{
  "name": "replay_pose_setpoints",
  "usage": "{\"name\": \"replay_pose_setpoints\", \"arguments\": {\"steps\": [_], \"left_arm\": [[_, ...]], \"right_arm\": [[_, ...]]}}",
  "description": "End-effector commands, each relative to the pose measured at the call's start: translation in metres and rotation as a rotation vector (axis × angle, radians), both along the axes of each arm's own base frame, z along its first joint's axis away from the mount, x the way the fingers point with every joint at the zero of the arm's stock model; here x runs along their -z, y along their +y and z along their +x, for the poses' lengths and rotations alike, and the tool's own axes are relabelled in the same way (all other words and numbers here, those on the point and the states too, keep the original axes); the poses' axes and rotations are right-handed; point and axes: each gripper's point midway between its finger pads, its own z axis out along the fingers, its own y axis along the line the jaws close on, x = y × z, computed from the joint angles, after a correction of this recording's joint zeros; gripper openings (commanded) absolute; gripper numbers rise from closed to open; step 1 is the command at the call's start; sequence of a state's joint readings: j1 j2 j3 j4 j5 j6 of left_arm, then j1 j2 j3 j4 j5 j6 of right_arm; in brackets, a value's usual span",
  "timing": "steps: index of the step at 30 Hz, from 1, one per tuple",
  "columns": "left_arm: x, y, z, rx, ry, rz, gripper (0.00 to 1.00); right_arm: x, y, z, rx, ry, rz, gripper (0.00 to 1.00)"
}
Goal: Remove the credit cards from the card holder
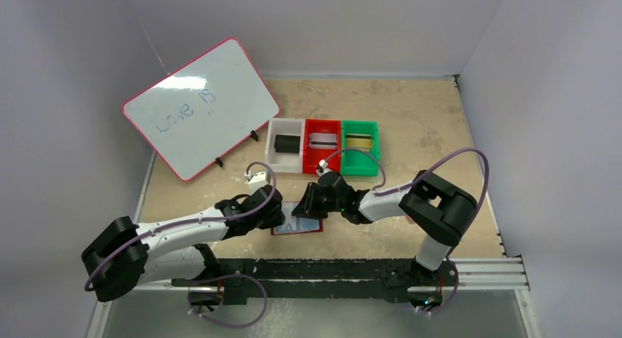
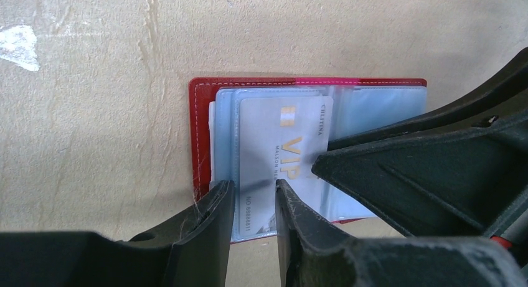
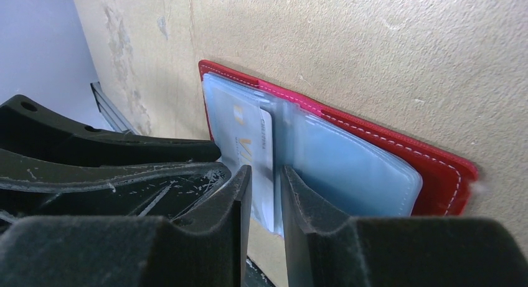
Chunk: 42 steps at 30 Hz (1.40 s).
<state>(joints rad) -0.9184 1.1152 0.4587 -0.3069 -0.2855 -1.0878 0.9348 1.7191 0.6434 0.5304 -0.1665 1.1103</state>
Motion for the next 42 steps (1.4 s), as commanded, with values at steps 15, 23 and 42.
{"name": "replay_pose_setpoints", "arguments": {"steps": [15, 23, 42], "left_arm": [[0.02, 0.012, -0.003, -0.015, 0.009, 0.048, 0.2], [0.028, 0.026, -0.002, -0.052, 0.015, 0.121, 0.17], [0.03, 0.025, 0.002, -0.063, 0.023, 0.151, 0.14]], "right_arm": [[-0.019, 0.007, -0.003, -0.029, -0.025, 0.112, 0.13], [-0.018, 0.004, -0.002, -0.01, -0.027, 0.108, 0.01], [-0.007, -0.023, 0.005, 0.018, -0.025, 0.011, 0.0]]}}
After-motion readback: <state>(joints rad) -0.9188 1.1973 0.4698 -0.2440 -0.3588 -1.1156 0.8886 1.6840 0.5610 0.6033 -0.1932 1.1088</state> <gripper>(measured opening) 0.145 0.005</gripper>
